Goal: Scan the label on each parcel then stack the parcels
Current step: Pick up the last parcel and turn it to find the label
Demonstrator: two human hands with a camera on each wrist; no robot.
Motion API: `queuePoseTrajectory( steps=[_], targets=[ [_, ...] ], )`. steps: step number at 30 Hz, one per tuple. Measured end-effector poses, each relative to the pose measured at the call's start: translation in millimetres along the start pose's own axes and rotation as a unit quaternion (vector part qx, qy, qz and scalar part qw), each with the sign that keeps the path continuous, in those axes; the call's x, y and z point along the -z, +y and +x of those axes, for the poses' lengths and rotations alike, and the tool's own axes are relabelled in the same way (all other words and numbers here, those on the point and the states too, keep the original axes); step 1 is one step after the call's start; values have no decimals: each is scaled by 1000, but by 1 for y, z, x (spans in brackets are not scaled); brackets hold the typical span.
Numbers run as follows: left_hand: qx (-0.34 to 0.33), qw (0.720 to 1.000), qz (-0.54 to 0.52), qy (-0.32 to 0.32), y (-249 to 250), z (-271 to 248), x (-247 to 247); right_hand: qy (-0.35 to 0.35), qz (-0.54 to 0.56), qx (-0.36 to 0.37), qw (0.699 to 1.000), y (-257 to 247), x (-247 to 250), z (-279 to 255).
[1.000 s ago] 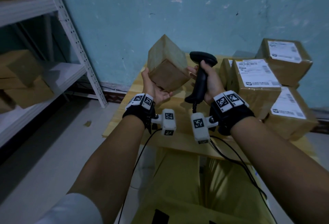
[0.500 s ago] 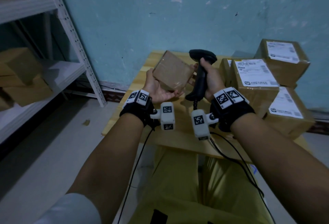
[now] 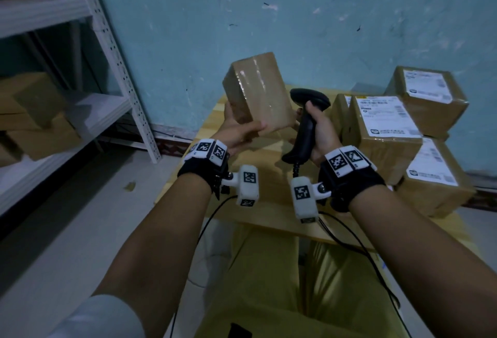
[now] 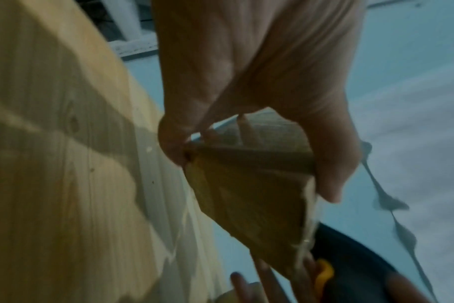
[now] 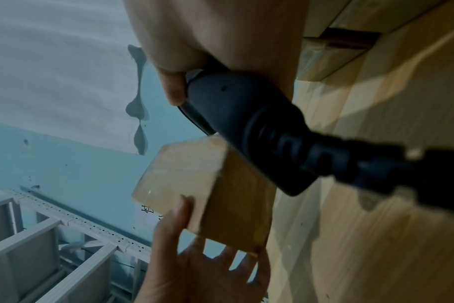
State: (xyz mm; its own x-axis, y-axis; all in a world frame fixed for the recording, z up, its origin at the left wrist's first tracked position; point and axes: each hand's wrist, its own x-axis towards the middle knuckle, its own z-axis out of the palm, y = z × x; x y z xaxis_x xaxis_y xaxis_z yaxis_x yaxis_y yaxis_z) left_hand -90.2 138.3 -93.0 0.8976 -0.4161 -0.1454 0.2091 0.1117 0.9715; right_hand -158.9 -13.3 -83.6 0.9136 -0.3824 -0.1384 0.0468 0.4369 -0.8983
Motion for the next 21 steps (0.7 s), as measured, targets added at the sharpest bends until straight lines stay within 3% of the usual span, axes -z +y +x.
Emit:
queuePoseTrajectory(
  steps=[5,13,17,21],
  targets=[
    [-20,963,252,97,1,-5,-1,-5,-7,-10,1000,1,-2,0],
    [-80,941,320,83,1,-12,-4,-5,-18,-21,1000,4,2,-4],
    [-100,962,252,25,0,-9,5,14,-25,10,1000,8,0,-2],
    [-42,997,20,-65,1,-9,8,16,23,40,999,7,2,-3]
  ],
)
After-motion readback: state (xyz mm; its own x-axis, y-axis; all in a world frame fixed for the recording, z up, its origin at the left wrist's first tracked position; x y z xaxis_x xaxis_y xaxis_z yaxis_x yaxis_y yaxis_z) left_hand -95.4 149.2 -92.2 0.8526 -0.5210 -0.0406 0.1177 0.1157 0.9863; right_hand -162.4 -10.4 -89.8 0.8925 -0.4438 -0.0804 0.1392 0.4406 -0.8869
